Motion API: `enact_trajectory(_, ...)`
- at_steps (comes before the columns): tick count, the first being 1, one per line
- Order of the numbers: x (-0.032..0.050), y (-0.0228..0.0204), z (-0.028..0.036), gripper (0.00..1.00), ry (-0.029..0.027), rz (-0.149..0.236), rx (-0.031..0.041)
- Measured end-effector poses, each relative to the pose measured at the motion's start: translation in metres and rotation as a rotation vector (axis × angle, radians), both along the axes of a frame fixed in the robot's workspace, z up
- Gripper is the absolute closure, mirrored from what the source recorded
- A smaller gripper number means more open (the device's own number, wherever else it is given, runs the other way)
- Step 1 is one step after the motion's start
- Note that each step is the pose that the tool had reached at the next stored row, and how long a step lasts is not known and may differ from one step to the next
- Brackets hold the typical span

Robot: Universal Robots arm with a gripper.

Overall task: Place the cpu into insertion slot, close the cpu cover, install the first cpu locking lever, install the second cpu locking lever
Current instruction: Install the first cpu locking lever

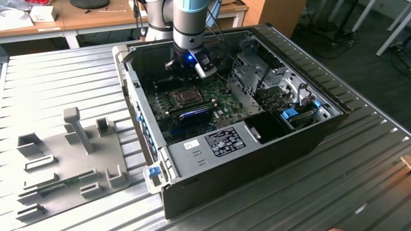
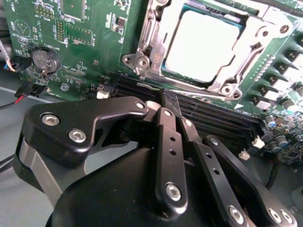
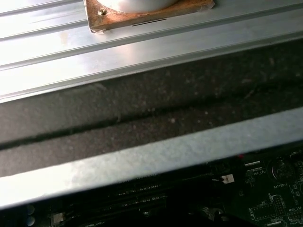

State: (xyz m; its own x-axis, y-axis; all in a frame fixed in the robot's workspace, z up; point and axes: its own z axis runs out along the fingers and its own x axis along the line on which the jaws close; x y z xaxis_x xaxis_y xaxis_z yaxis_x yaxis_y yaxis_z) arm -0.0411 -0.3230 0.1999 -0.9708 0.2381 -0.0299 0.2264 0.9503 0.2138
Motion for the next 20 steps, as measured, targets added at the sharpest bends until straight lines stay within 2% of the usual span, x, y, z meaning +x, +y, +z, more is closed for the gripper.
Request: enact_trajectory(20,0.0,-0.002,-0.0013,0.9,0.0,0.0,0.0)
